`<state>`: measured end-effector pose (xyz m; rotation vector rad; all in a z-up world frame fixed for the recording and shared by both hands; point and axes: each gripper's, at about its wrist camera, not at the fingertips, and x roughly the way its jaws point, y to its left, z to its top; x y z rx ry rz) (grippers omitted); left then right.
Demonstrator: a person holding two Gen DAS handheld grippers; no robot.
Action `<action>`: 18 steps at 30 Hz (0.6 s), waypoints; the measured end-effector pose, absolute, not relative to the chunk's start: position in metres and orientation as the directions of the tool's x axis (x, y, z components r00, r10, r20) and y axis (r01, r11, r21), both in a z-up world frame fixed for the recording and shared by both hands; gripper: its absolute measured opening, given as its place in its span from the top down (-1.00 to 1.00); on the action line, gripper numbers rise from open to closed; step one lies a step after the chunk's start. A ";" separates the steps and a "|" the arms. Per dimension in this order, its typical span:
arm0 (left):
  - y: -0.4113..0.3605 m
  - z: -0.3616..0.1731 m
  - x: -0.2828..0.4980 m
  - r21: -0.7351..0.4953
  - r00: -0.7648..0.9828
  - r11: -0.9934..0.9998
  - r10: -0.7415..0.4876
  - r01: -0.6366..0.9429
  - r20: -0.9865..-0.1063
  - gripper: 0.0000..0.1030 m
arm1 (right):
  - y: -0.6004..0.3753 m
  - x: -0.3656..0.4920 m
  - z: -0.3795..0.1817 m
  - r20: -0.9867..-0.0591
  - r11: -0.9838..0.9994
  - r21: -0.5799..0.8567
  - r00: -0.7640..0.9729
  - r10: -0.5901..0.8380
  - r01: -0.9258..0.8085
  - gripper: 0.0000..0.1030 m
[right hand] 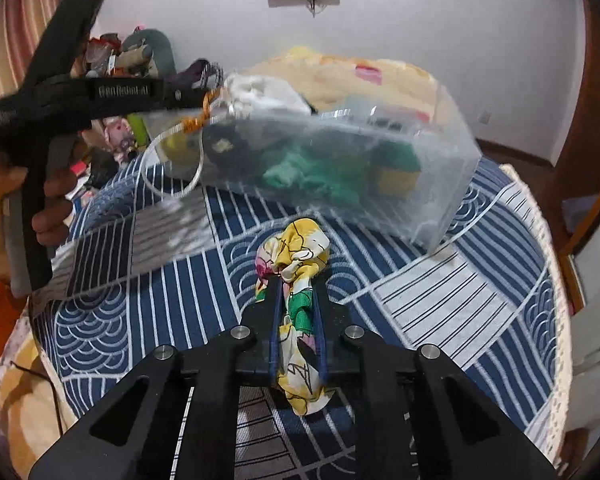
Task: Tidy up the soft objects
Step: 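Carry the hair tie and scrunchie over the clear box with both grippers, then open both grippers to drop the hair tie and scrunchie into the box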
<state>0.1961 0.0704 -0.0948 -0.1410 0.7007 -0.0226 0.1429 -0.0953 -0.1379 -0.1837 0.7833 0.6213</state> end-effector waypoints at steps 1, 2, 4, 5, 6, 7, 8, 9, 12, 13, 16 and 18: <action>0.070 -0.094 0.194 -0.141 0.765 0.990 -0.070 -0.027 -0.640 0.53 | -0.097 0.142 -0.133 -0.695 0.808 0.073 0.551 0.461 -0.584 0.76; 0.071 -0.093 0.194 -0.151 0.766 0.988 -0.076 -0.027 -0.638 0.41 | -0.099 0.141 -0.129 -0.684 0.809 0.074 0.561 0.467 -0.583 0.76; 0.072 -0.091 0.192 -0.169 0.771 0.985 -0.086 -0.028 -0.631 0.24 | -0.103 0.140 -0.115 -0.650 0.812 0.079 0.587 0.482 -0.579 0.76; 0.073 -0.090 0.191 -0.173 0.774 0.985 -0.088 -0.028 -0.628 0.17 | -0.104 0.141 -0.107 -0.631 0.815 0.078 0.604 0.486 -0.574 0.76; 0.073 -0.088 0.190 -0.173 0.778 0.985 -0.085 -0.030 -0.623 0.13 | -0.105 0.144 -0.100 -0.617 0.815 0.080 0.614 0.492 -0.573 0.76; 0.072 -0.086 0.188 -0.171 0.780 0.985 -0.084 -0.031 -0.620 0.12 | -0.107 0.145 -0.094 -0.601 0.817 0.084 0.625 0.499 -0.571 0.76; 0.072 -0.085 0.187 -0.170 0.783 0.985 -0.080 -0.032 -0.617 0.07 | -0.107 0.148 -0.086 -0.582 0.820 0.088 0.639 0.503 -0.565 0.76; 0.072 -0.083 0.186 -0.170 0.787 0.985 -0.080 -0.032 -0.612 0.02 | -0.107 0.151 -0.081 -0.571 0.822 0.089 0.647 0.505 -0.563 0.76; 0.072 -0.079 0.183 -0.166 0.795 0.986 -0.074 -0.033 -0.602 -0.06 | -0.102 0.162 -0.064 -0.532 0.827 0.087 0.676 0.510 -0.556 0.76; 0.072 -0.077 0.181 -0.165 0.798 0.986 -0.074 -0.033 -0.598 -0.06 | -0.100 0.167 -0.060 -0.525 0.828 0.086 0.681 0.510 -0.554 0.76; 0.073 -0.073 0.177 -0.172 0.807 0.985 -0.075 -0.033 -0.586 -0.09 | -0.090 0.183 -0.054 -0.514 0.832 0.088 0.691 0.509 -0.547 0.76; 0.073 -0.071 0.174 -0.173 0.812 0.984 -0.074 -0.033 -0.578 -0.17 | -0.084 0.196 -0.053 -0.515 0.837 0.094 0.693 0.505 -0.539 0.76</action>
